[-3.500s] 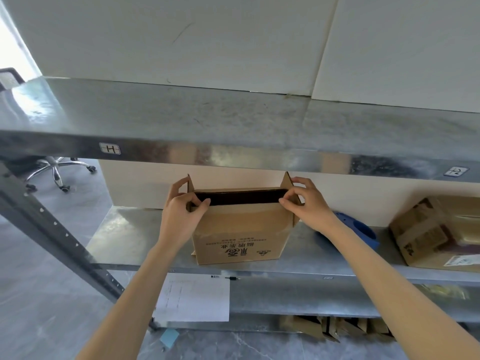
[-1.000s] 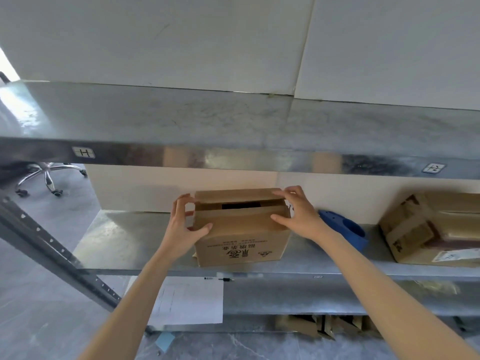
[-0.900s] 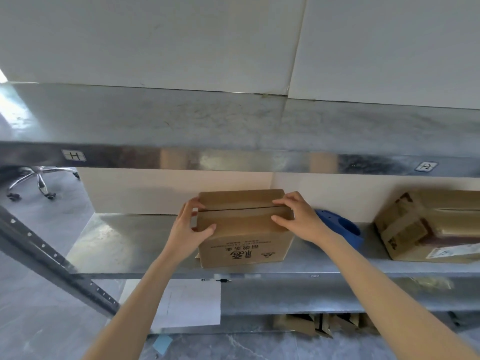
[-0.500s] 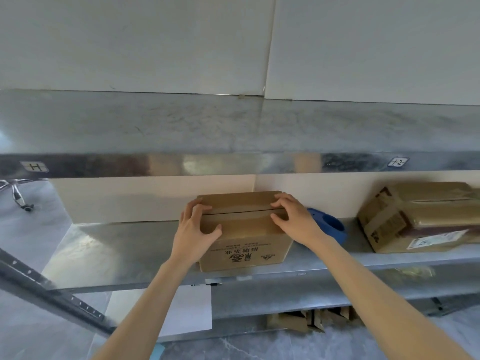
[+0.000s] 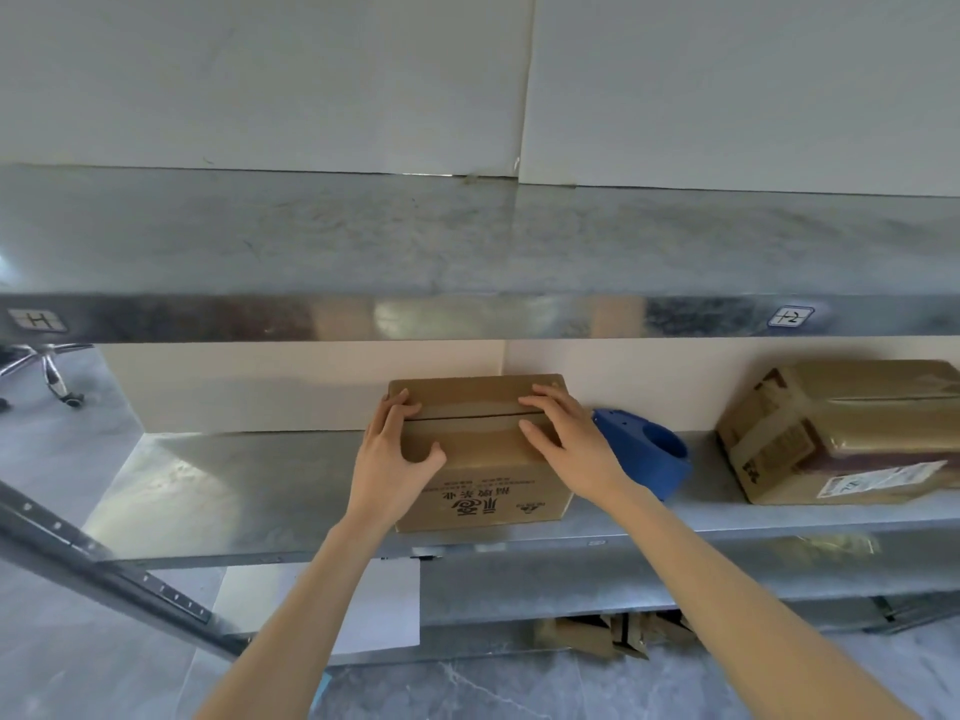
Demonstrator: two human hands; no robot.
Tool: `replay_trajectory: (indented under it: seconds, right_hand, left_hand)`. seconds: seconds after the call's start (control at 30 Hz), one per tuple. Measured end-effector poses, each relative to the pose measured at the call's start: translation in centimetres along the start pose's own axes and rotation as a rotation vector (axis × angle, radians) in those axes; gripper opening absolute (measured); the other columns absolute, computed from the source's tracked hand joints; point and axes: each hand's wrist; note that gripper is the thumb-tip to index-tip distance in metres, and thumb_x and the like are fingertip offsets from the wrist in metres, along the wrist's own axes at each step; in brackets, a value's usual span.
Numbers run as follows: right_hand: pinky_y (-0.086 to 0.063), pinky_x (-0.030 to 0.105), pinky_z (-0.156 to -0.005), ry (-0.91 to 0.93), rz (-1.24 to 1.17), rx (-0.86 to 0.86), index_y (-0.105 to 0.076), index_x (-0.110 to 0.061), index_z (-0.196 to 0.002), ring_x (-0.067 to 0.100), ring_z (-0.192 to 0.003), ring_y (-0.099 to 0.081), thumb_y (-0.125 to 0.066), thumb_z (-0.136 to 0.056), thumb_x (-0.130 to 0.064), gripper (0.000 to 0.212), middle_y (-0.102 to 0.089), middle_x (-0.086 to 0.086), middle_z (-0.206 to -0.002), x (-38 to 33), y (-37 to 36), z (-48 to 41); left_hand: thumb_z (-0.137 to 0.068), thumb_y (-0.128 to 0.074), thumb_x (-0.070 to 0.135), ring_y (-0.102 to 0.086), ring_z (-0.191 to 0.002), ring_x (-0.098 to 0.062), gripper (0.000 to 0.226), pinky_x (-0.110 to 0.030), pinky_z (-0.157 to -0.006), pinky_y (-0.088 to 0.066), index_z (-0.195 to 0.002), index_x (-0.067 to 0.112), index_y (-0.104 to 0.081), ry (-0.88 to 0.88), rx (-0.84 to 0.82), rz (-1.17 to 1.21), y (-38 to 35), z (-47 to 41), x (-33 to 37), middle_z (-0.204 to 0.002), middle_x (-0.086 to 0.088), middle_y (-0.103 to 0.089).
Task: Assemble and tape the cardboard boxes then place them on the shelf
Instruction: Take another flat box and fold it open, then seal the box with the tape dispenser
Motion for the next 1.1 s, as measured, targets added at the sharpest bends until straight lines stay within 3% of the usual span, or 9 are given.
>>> replay_trajectory:
  seconds: [0.07, 0.13, 0.2, 0.33, 0.5, 0.7, 0.77, 0.9, 1.1]
  right_hand:
    - [-0.037, 0.016, -0.094, -0.001, -0.133, 0.109, -0.052, -0.033, -0.13, -0.004, -0.117, -0.044, -0.043, -0.1, -0.044, 0.033, -0.039, -0.019, -0.14, 0.9, 0.7, 0.2]
    - [-0.038, 0.016, -0.089, -0.041, -0.133, 0.262, -0.054, -0.031, -0.123, 0.0, -0.103, -0.05, -0.046, -0.101, -0.033, 0.024, -0.046, -0.015, -0.128, 2.9, 1.8, 0.3]
    - [-0.036, 0.021, -0.095, -0.135, -0.067, 0.295, -0.054, -0.025, -0.125, 0.011, -0.113, -0.05, -0.047, -0.102, -0.028, 0.024, -0.05, -0.007, -0.127, 5.5, 3.1, 0.4]
    - [-0.045, 0.036, -0.088, -0.322, 0.089, 0.16, -0.046, -0.024, -0.134, 0.025, -0.117, -0.049, -0.052, -0.099, -0.033, 0.036, -0.052, 0.006, -0.127, 10.5, 5.0, 1.4]
    - [-0.05, 0.042, -0.086, -0.363, 0.147, -0.12, -0.025, -0.035, -0.147, 0.028, -0.106, -0.055, -0.059, -0.094, -0.045, 0.064, -0.054, 0.01, -0.121, 13.1, 5.9, 2.3]
    - [-0.055, 0.042, -0.078, -0.333, 0.148, -0.312, -0.015, -0.043, -0.149, 0.031, -0.095, -0.061, -0.065, -0.089, -0.028, 0.08, -0.058, 0.011, -0.127, 15.4, 6.6, 1.3]
    - [-0.054, 0.044, -0.084, -0.315, 0.136, -0.332, -0.015, -0.046, -0.148, 0.03, -0.098, -0.06, -0.066, -0.088, -0.028, 0.082, -0.058, 0.01, -0.129, 15.9, 6.7, 1.0]
    - [-0.045, 0.039, -0.101, -0.284, 0.173, -0.443, -0.005, -0.048, -0.151, 0.031, -0.133, -0.043, -0.072, -0.082, -0.039, 0.097, -0.033, -0.002, -0.156, 16.5, 6.6, 0.4]
    - [-0.041, 0.041, -0.106, -0.305, 0.141, -0.553, 0.008, -0.049, -0.151, 0.03, -0.13, -0.045, -0.071, -0.086, -0.036, 0.104, -0.035, 0.006, -0.154, 16.9, 6.4, -0.7]
  left_hand:
    - [-0.084, -0.072, 0.031, -0.039, -0.138, -0.009, 0.049, -0.028, -0.103, -0.038, -0.128, 0.027, -0.052, 0.001, 0.001, 0.008, 0.0, 0.1, 0.0, -0.151, 0.017, -0.035]
    - [-0.084, -0.073, 0.029, -0.039, -0.137, -0.007, 0.048, -0.024, -0.1, -0.035, -0.127, 0.027, -0.052, 0.006, 0.007, 0.015, 0.0, 0.2, 0.0, -0.15, 0.019, -0.035]
    - [-0.083, -0.073, 0.029, -0.039, -0.136, -0.004, 0.048, -0.023, -0.099, -0.034, -0.127, 0.028, -0.053, 0.015, 0.011, 0.016, -0.2, 0.3, 0.2, -0.15, 0.02, -0.035]
    - [-0.083, -0.074, 0.027, -0.041, -0.134, -0.003, 0.047, -0.023, -0.098, -0.035, -0.126, 0.029, -0.054, 0.018, 0.024, 0.026, -0.8, 0.5, 0.7, -0.148, 0.021, -0.038]
    - [-0.083, -0.073, 0.028, -0.043, -0.127, 0.001, 0.047, -0.024, -0.096, -0.037, -0.124, 0.031, -0.052, 0.016, 0.027, 0.022, -1.9, 0.8, 1.5, -0.147, 0.023, -0.038]
    - [-0.085, -0.072, 0.028, -0.036, -0.122, 0.014, 0.046, -0.021, -0.097, -0.035, -0.126, 0.034, -0.052, 0.025, 0.018, 0.009, -1.9, 1.1, 1.7, -0.146, 0.027, -0.036]
    - [-0.085, -0.072, 0.028, -0.037, -0.123, 0.014, 0.046, -0.021, -0.098, -0.035, -0.125, 0.035, -0.052, 0.032, 0.01, 0.008, -1.7, 1.1, 1.7, -0.146, 0.027, -0.037]
    - [-0.085, -0.073, 0.024, -0.04, -0.127, 0.008, 0.046, -0.021, -0.1, -0.035, -0.126, 0.034, -0.053, 0.042, 0.001, 0.005, -1.5, 0.9, 1.9, -0.147, 0.025, -0.039]
    - [-0.087, -0.073, 0.023, -0.037, -0.137, -0.001, 0.047, -0.023, -0.11, -0.031, -0.13, 0.03, -0.055, 0.051, -0.049, 0.0, -0.6, 0.7, 1.8, -0.15, 0.02, -0.04]
Point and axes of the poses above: each hand's wrist, its own z-axis away from the middle knuckle, its own y-axis out of the back of the hand, x = y × z
